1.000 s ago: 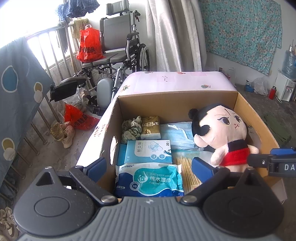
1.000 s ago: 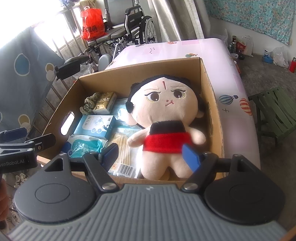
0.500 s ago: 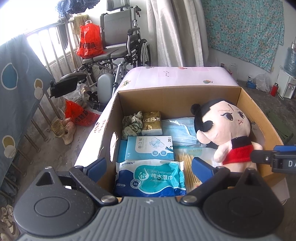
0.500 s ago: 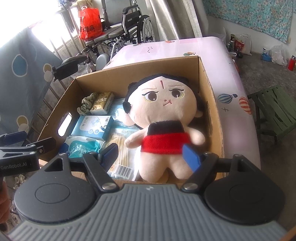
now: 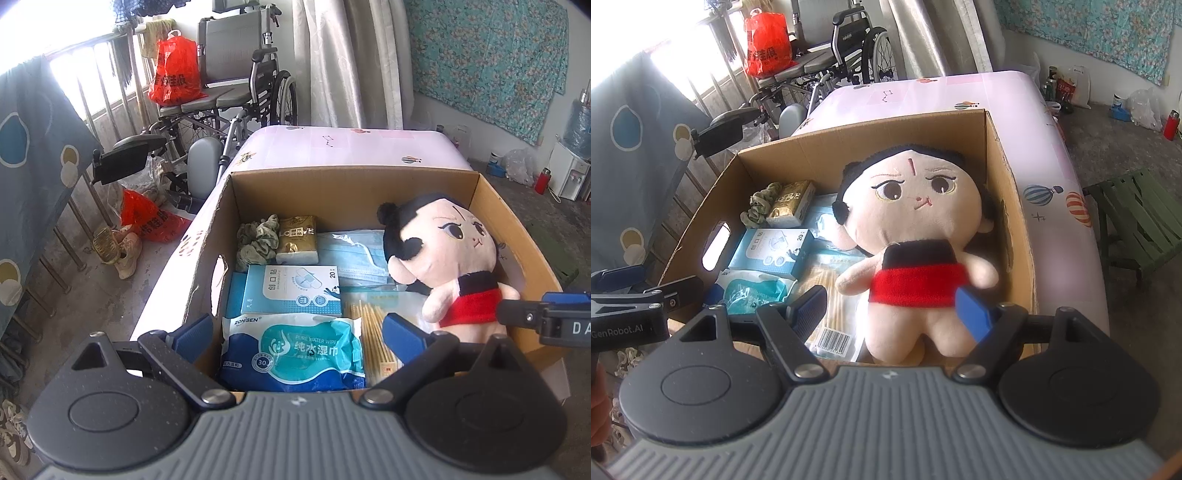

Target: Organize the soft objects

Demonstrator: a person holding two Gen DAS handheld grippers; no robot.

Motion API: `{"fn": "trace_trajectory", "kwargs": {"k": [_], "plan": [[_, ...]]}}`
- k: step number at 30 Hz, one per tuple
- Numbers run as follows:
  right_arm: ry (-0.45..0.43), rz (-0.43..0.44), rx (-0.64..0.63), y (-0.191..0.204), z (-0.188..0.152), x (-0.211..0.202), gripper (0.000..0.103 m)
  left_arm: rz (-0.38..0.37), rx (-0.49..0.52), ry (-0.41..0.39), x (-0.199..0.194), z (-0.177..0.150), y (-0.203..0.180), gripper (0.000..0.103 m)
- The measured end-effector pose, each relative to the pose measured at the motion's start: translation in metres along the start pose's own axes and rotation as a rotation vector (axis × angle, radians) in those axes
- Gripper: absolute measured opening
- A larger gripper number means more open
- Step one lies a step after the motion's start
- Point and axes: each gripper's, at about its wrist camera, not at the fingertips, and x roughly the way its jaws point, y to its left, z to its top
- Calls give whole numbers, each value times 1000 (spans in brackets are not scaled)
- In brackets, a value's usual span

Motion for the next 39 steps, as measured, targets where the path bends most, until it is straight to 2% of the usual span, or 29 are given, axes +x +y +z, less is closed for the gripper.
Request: {"fn": "trace_trajectory", "kwargs": {"k": [9,15,29,32,39], "plan": [[2,-10,-7,1,3,-1,77,-2,-6,14,5,1,2,99],[-32,-31,-58,9,8,-10,78,9,2,21,9,2,1,99],[-11,-5,-32,9,13,-5,80,9,18,39,19,5,-2,99],[-4,24,-4,7,16,-4,80,1,9,50,22,5,-2,99],[-12,14,-19,10,18,-4,80,5,7,50,24,7,-1,99]]}}
